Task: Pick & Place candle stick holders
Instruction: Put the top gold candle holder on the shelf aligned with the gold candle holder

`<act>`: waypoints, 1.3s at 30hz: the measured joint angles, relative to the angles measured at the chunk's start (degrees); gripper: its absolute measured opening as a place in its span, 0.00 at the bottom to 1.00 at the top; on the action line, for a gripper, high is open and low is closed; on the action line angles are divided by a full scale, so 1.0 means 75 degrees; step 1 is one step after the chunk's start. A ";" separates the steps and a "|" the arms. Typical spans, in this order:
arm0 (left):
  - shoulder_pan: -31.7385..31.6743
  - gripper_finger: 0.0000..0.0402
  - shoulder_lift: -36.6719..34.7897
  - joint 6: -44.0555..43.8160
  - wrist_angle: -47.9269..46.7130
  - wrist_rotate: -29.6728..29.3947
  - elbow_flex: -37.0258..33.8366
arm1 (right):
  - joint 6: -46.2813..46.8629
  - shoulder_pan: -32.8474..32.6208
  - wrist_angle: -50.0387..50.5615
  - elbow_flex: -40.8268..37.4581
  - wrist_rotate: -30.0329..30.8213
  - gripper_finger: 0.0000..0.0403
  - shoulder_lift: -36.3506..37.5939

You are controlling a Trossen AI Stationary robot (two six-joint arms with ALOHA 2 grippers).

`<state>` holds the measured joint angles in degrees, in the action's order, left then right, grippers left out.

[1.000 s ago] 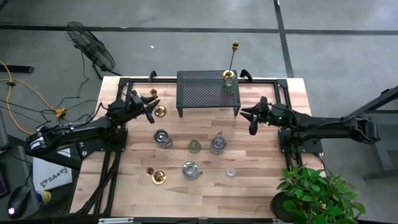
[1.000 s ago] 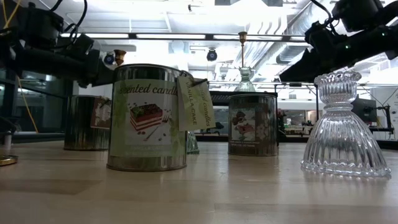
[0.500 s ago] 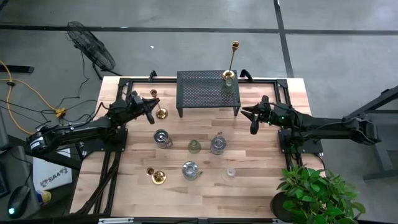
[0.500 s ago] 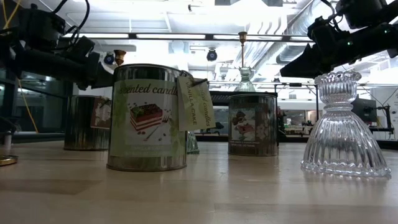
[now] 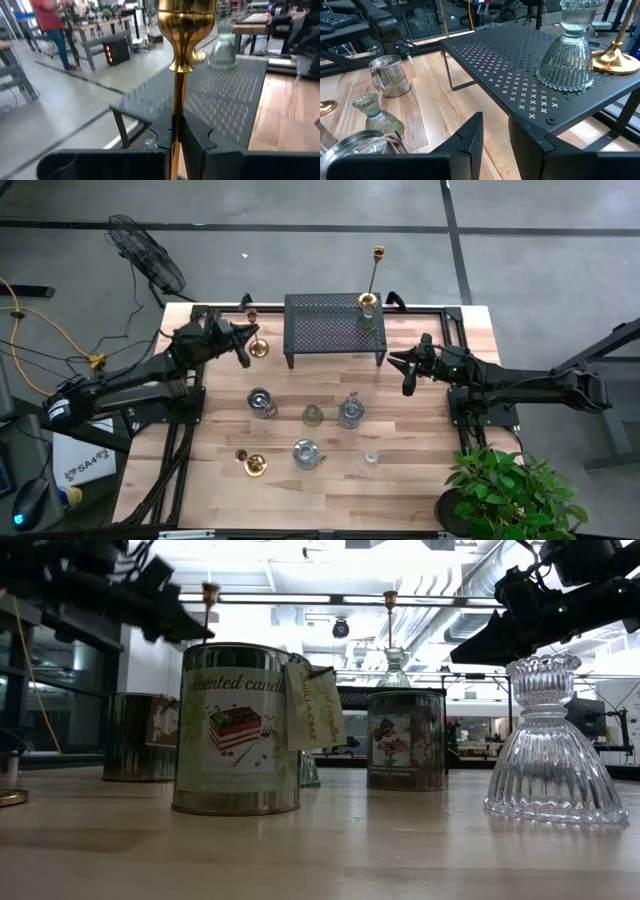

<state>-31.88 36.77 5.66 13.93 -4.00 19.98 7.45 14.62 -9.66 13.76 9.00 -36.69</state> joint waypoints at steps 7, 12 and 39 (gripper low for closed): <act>0.0000 0.02 0.0627 0.0506 -0.1108 -0.0597 0.1377 | -0.0001 0.0002 0.0001 0.0000 -0.0001 0.21 0.0000; -0.0006 0.02 0.1478 0.0824 -0.1396 -0.1214 0.2328 | -0.0001 0.0002 0.0001 0.0003 -0.0001 0.21 0.0000; -0.1403 0.02 0.7621 -0.0415 -0.0060 0.3733 0.7767 | -0.0001 0.0002 0.0004 0.0006 -0.0001 0.21 0.0000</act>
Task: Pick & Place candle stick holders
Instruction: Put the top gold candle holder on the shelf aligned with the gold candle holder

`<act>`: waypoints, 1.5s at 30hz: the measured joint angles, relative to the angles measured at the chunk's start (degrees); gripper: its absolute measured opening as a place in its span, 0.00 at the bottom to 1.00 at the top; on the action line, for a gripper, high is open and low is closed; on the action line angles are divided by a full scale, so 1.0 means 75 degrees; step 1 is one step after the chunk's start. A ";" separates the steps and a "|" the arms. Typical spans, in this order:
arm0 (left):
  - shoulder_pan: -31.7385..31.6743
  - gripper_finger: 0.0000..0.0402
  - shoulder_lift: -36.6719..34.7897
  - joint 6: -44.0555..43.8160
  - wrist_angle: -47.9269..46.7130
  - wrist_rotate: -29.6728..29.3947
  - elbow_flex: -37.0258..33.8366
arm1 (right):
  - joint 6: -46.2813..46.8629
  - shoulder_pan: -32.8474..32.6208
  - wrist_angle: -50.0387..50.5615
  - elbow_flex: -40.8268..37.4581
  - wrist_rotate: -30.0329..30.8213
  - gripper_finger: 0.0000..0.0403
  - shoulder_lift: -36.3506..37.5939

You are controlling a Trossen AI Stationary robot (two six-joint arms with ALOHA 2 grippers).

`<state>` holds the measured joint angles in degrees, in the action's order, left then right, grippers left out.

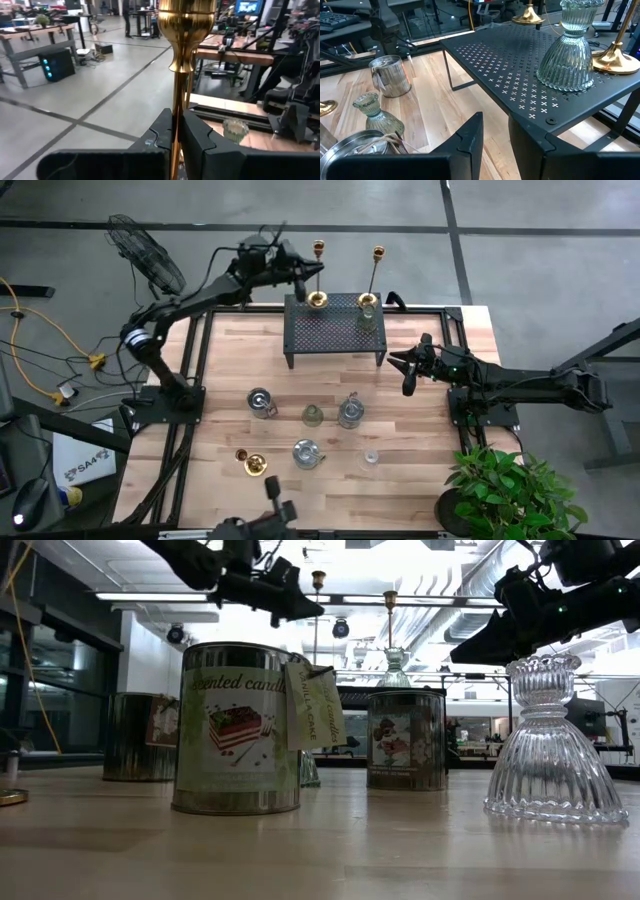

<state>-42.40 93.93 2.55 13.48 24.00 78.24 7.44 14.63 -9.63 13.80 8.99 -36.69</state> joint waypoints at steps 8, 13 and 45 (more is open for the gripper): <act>0.0214 0.02 0.0842 -0.0253 -0.0055 0.0193 0.0953 | 0.0000 -0.0001 -0.0001 0.0000 -0.0001 0.21 -0.0003; 0.0430 0.02 0.1145 -0.0234 0.0043 -0.0068 0.1276 | 0.0000 -0.0003 0.0000 0.0000 -0.0003 0.21 -0.0003; 0.0960 0.03 0.1990 -0.0336 0.0863 -0.1318 0.1655 | 0.0000 0.0000 0.0000 0.0000 0.0000 0.21 -0.0003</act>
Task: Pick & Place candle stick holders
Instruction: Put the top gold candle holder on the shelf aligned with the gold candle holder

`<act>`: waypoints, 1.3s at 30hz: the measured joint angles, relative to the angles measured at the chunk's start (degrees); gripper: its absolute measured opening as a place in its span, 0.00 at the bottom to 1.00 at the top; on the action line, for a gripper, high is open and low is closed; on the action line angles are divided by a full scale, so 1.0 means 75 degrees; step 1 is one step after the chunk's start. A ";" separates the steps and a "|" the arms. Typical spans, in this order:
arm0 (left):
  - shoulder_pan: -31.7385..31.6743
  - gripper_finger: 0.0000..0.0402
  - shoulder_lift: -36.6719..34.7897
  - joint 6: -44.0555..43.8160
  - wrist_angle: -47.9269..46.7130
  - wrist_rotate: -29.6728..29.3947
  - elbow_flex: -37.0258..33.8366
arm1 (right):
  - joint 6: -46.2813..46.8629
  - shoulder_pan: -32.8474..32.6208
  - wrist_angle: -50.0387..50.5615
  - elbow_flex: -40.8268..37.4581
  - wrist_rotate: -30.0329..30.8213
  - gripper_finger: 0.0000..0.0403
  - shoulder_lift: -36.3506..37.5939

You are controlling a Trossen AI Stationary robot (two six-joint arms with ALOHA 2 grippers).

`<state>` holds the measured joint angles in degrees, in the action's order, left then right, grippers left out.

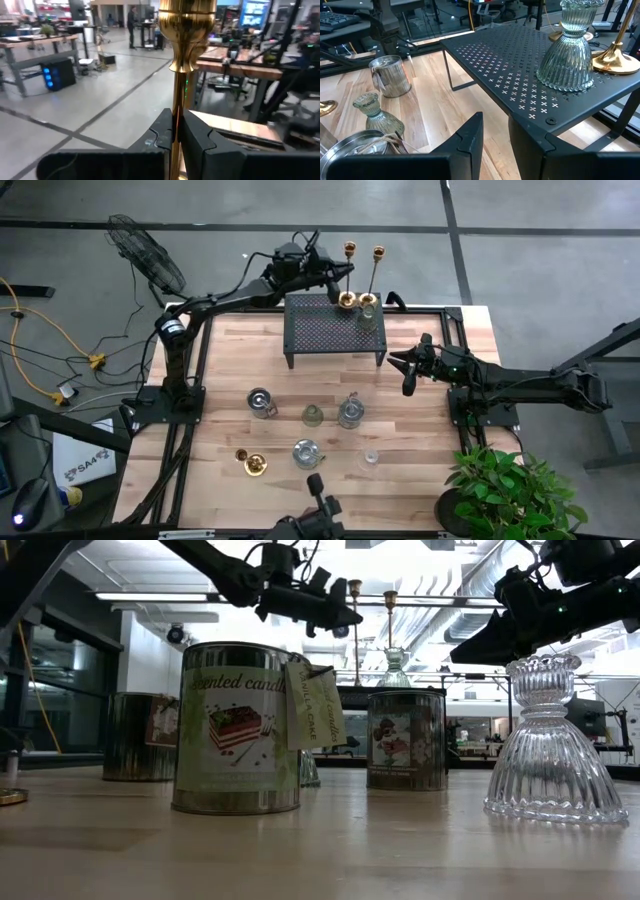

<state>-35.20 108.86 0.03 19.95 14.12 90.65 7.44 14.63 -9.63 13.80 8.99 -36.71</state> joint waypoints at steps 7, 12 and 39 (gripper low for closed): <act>0.0000 0.03 0.0003 -0.0036 -0.0100 -0.0293 -0.0003 | 0.0000 -0.0001 -0.0001 0.0000 0.0000 0.21 0.0001; 0.0058 0.03 0.0003 -0.0040 -0.0082 -0.0525 -0.0003 | 0.0000 -0.0001 -0.0001 0.0000 -0.0003 0.21 0.0000; 0.0210 0.03 0.0003 -0.0214 -0.0284 -0.1214 -0.0009 | 0.0000 0.0000 -0.0001 0.0000 -0.0002 0.21 0.0000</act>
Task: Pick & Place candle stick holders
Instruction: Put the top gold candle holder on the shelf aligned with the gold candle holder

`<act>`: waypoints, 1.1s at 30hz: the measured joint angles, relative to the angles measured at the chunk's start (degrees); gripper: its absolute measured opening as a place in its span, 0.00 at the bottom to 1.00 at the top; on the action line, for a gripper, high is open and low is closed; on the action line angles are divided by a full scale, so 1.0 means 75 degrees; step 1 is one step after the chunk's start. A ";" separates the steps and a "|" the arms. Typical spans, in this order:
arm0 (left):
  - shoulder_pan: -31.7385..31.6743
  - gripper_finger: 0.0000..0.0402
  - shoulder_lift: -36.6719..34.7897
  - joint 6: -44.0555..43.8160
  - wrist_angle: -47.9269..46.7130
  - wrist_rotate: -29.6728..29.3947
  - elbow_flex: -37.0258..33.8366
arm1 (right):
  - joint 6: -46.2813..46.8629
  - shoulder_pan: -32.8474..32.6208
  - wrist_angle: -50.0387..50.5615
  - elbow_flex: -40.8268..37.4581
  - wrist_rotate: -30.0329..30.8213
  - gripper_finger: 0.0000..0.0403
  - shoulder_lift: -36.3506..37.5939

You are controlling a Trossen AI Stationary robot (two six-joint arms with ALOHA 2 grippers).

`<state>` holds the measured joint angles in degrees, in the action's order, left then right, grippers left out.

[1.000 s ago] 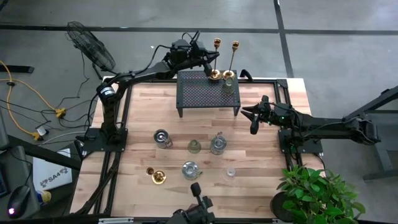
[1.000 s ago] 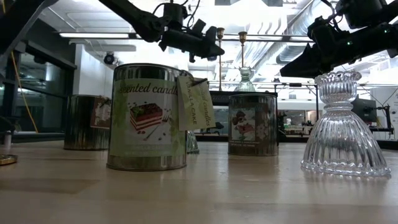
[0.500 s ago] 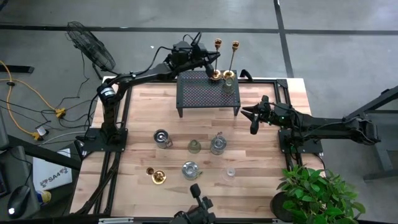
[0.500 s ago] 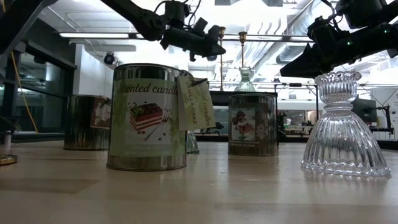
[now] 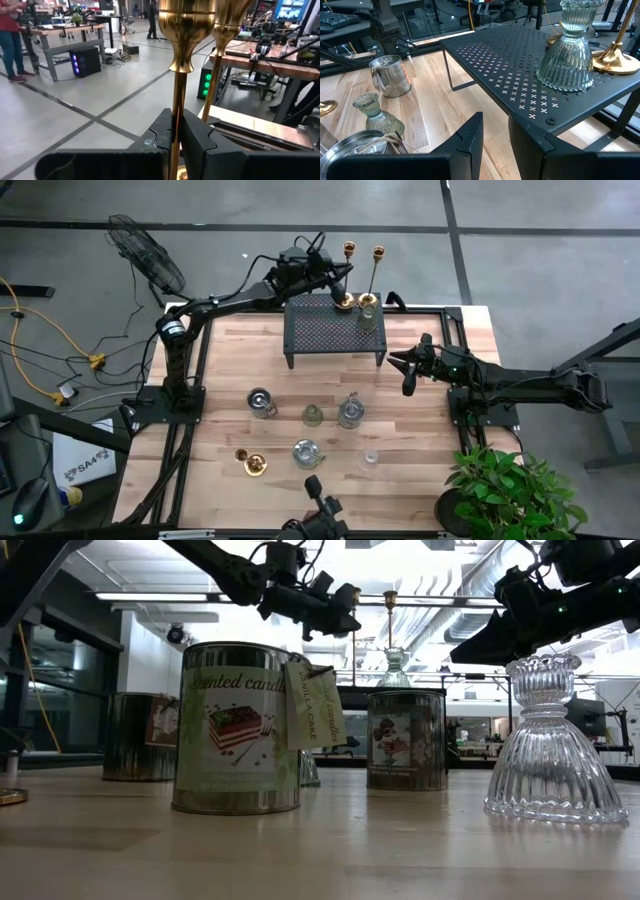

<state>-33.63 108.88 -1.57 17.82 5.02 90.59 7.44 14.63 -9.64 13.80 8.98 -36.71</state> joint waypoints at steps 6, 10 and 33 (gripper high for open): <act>0.0041 0.03 0.0145 -0.0040 0.0068 -0.0056 -0.0006 | 0.0003 0.0000 0.0001 0.0000 -0.0001 0.21 0.0000; 0.0089 0.04 0.0132 -0.0085 0.0013 -0.0120 -0.0006 | 0.0000 0.0000 -0.0001 0.0000 0.0002 0.21 0.0001; 0.0140 0.12 0.0137 -0.0039 -0.0328 -0.0119 -0.0009 | 0.0001 0.0000 0.0000 0.0000 0.0000 0.21 0.0000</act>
<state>-32.58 109.91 -1.86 15.36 4.12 90.52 7.45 14.63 -9.63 13.80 8.98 -36.71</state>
